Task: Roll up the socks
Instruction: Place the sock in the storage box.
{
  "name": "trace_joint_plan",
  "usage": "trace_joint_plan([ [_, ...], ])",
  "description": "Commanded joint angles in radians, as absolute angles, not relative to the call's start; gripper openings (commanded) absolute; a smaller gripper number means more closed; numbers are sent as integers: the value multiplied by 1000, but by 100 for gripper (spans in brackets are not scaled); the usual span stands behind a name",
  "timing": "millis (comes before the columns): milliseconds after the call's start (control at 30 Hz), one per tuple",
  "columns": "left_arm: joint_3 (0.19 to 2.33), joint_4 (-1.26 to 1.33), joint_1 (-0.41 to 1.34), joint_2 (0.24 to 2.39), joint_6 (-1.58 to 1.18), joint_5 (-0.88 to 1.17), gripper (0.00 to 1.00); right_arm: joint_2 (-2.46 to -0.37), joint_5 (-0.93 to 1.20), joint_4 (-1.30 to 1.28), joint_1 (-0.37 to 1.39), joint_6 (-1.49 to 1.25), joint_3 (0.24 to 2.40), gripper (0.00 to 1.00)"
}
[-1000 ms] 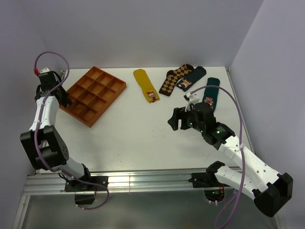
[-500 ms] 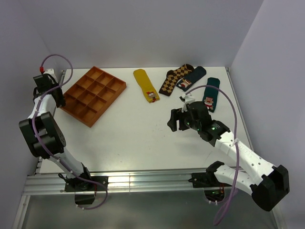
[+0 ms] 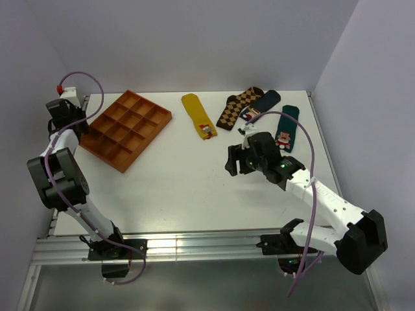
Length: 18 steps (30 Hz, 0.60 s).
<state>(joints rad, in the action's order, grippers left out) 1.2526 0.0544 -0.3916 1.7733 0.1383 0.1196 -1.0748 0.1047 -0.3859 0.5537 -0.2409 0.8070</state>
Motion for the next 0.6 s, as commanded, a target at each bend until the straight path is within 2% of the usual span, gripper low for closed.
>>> trace_joint_plan([
  [0,1214,163,-391,1798,160,176,0,-1100,124,-390,555,-232,871,76],
  [567,1160,137,-397,1827,201,146,0,-1118,127,-384,554,-216,874,74],
])
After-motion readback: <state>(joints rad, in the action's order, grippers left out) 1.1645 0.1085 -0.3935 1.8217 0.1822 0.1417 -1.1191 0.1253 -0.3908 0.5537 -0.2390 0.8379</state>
